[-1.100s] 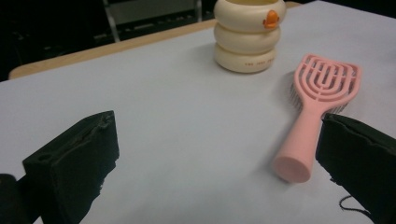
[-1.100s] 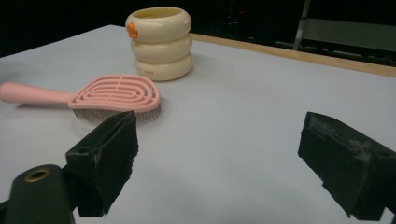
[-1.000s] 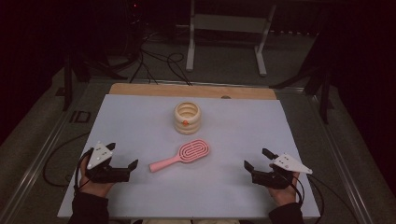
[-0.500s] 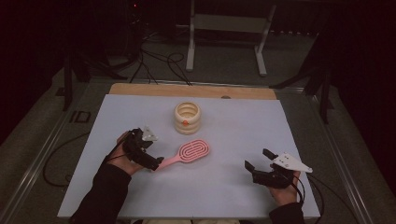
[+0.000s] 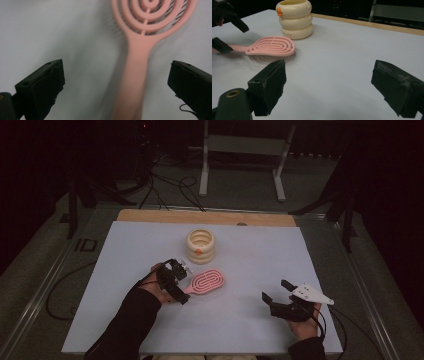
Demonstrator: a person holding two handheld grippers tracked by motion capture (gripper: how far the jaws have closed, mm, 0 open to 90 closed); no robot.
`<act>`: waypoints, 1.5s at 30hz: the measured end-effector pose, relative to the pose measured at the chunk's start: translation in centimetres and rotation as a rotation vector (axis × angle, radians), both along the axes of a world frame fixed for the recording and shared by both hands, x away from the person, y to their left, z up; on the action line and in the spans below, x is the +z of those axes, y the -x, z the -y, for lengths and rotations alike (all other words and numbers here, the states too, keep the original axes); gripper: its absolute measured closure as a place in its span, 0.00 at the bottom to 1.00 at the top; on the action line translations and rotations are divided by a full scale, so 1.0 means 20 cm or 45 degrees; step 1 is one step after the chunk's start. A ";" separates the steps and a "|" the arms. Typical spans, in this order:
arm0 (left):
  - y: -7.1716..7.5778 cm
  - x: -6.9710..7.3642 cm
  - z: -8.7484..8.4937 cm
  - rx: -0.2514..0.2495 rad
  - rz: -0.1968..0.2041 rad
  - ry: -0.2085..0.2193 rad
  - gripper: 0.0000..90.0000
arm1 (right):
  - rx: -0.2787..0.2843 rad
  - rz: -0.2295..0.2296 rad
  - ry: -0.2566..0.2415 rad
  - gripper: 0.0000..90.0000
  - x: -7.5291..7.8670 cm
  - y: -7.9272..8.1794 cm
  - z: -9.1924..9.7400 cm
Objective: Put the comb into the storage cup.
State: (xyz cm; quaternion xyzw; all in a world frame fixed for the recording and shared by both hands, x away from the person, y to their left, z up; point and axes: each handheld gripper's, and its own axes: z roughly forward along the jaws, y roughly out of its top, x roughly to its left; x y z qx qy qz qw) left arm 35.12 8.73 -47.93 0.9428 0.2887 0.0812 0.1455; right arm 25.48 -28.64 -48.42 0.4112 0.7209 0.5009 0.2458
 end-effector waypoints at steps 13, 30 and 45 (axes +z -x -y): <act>-0.01 -0.03 0.11 -0.056 -0.102 -0.067 0.50 | -0.003 -0.006 0.015 0.14 -0.01 -0.01 0.00; -0.04 -0.03 0.14 -0.043 -0.181 -0.104 0.78 | 0.006 -0.033 0.018 0.14 -0.02 -0.01 -0.02; -0.02 0.07 0.11 -0.014 -0.041 0.026 0.78 | 0.017 -0.097 -0.033 0.14 0.02 -0.05 -0.03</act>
